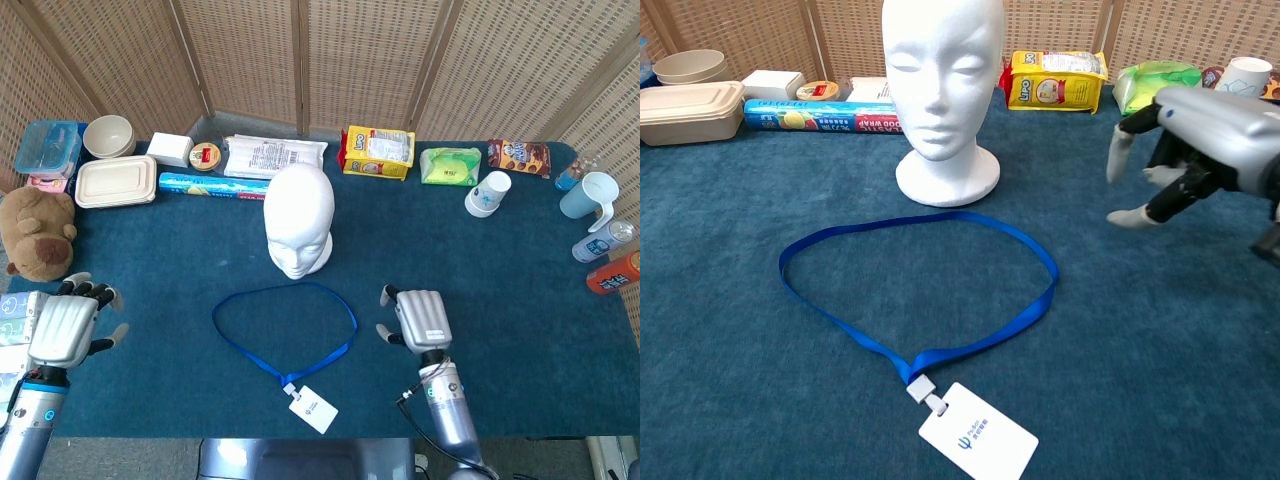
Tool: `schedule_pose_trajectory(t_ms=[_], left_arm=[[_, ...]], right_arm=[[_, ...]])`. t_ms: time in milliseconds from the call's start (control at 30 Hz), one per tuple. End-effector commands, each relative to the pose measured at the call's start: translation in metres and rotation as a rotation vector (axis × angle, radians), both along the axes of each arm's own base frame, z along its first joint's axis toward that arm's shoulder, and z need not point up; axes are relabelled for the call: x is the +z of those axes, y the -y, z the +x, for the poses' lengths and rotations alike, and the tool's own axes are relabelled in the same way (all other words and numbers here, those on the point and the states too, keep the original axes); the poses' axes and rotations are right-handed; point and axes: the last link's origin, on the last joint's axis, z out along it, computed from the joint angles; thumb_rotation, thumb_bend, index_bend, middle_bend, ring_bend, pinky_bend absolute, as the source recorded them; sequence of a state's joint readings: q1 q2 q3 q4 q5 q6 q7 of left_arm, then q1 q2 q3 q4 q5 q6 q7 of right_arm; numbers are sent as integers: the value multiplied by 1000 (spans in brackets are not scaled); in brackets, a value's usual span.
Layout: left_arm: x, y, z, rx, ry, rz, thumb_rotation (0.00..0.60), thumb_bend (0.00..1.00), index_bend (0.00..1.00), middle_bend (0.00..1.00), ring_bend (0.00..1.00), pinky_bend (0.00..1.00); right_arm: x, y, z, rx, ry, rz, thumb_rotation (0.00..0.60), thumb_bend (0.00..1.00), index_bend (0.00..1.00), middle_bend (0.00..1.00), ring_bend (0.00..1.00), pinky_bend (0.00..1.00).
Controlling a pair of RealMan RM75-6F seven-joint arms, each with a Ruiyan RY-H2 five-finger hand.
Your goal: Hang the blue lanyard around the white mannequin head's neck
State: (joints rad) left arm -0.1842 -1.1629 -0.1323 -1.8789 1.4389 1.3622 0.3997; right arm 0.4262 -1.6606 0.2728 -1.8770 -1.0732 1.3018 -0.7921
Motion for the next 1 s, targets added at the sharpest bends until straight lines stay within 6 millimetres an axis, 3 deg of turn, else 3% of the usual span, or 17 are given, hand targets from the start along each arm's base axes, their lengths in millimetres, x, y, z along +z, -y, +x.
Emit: schedule_pose_trajectory(t_ms=[33,467,1000], left_arm=[[-1,-1,1,0,0,0,600,225,526,503,409,207],[2,1,-6,31,-1,6,600,225,526,503,409,208],[2,5,-19,68,5,5,600,224,527,503,409,207]], right_arm=[[-9,4,5,-6,-9,19,560,252,482,992,1000,1000],[-45,19,17,-50,-42,81,559,252,482,992,1000,1000],[-72,37,31,-99,-93,103,559,253,482,992,1000,1000]])
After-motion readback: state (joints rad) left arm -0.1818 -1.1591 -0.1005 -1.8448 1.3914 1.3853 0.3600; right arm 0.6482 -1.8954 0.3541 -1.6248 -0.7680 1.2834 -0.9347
